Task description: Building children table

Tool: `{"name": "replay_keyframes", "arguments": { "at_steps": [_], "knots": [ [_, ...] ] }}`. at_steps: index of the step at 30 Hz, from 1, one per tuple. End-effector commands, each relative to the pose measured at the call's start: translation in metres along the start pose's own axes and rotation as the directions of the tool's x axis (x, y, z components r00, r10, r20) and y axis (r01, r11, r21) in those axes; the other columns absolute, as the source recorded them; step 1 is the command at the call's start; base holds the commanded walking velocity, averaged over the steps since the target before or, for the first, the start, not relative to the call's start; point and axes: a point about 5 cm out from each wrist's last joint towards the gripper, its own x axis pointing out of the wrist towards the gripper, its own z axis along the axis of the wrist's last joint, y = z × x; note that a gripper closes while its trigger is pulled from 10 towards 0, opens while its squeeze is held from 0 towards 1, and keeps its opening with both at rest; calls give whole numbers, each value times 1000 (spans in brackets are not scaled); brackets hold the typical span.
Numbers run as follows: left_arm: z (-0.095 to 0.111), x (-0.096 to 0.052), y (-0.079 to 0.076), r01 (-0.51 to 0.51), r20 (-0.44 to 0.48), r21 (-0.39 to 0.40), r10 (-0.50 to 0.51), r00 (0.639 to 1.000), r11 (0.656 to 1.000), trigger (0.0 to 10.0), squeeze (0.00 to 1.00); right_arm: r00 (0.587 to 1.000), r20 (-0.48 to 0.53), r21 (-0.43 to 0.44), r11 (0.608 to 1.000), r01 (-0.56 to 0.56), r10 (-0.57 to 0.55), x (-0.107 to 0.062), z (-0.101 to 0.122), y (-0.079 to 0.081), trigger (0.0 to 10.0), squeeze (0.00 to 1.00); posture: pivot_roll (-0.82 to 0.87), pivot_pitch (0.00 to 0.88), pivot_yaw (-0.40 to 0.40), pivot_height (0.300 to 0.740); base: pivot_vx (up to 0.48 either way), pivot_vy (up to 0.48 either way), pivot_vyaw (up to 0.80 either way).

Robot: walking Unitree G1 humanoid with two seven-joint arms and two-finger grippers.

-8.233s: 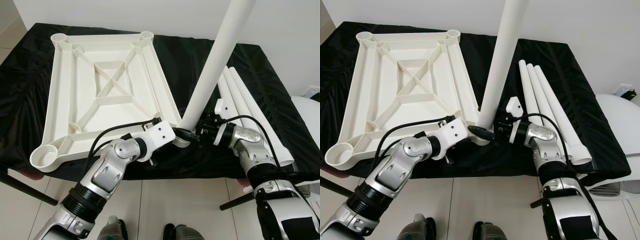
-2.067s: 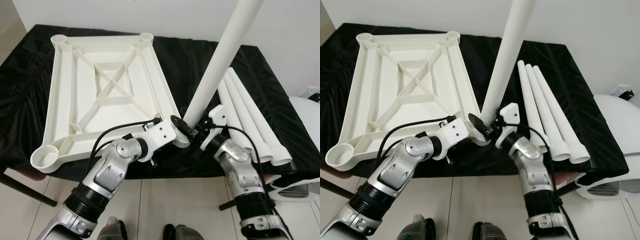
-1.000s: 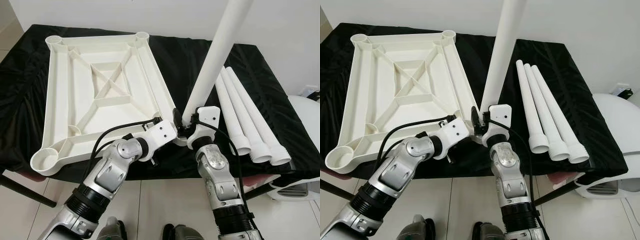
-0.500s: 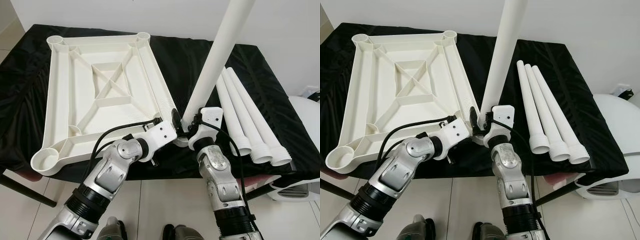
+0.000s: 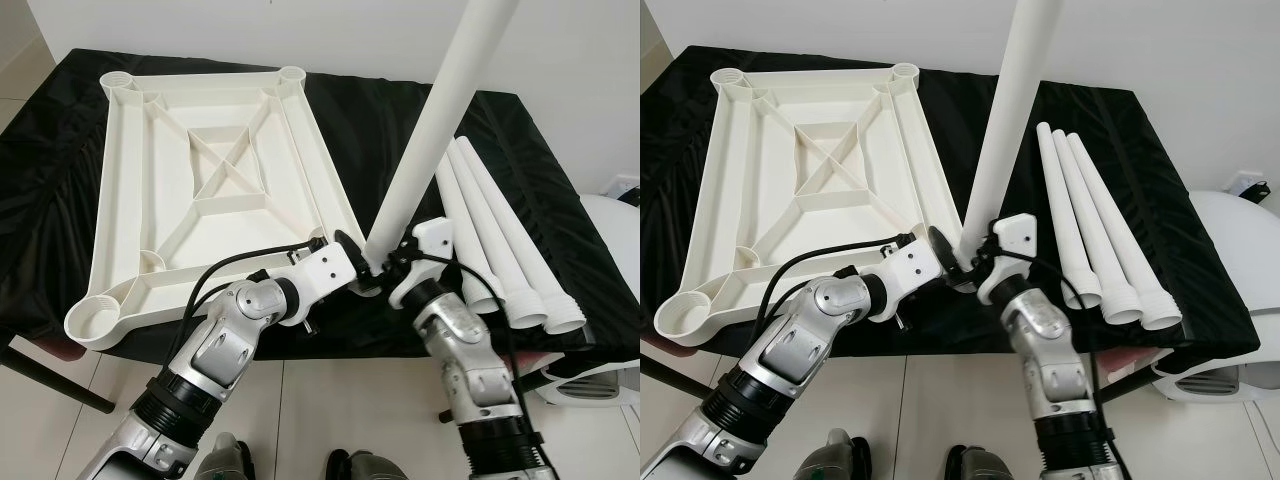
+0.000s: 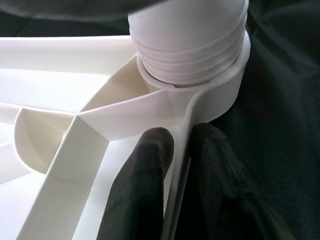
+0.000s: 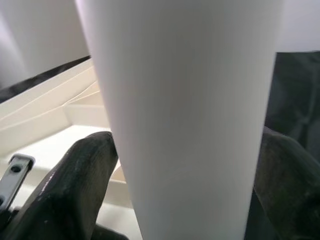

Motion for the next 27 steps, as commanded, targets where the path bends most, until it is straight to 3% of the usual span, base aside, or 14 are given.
{"name": "replay_keyframes", "arguments": {
  "at_steps": [1, 8, 12, 17, 27],
  "knots": [
    [8, 1, -5, 5, 45, 38, -6, 999, 999, 10000, 0, 999, -8, 11, 999, -37, 37, -3, -2, -7, 10000, 0, -76, 72, -53, 740, 0, 0, 0],
    [7, 0, -5, 5, 41, 39, -7, 999, 999, 10000, 0, 976, -67, -17, 978, -210, 208, -8, 4, -41, 10000, 0, -72, 80, -50, 740, 0, 0, 0],
    [8, 0, -4, 5, 41, 39, -6, 999, 999, 10000, 0, 972, -71, -14, 974, -225, 224, -8, 5, -42, 10000, 0, -72, 80, -50, 740, 0, 0, 0],
    [8, -1, -1, -2, 37, 35, 1, 999, 999, 10000, 0, 936, -95, 17, 941, -338, 338, -5, 9, -57, 10000, 0, -63, 91, -43, 740, 0, 0, 0],
    [8, -1, -1, 0, 38, 34, -2, 999, 999, 10000, 0, 895, -106, 25, 901, -433, 433, 3, 5, -59, 10000, 0, -68, 92, -36, 740, 0, 0, 0]
  ]
}}
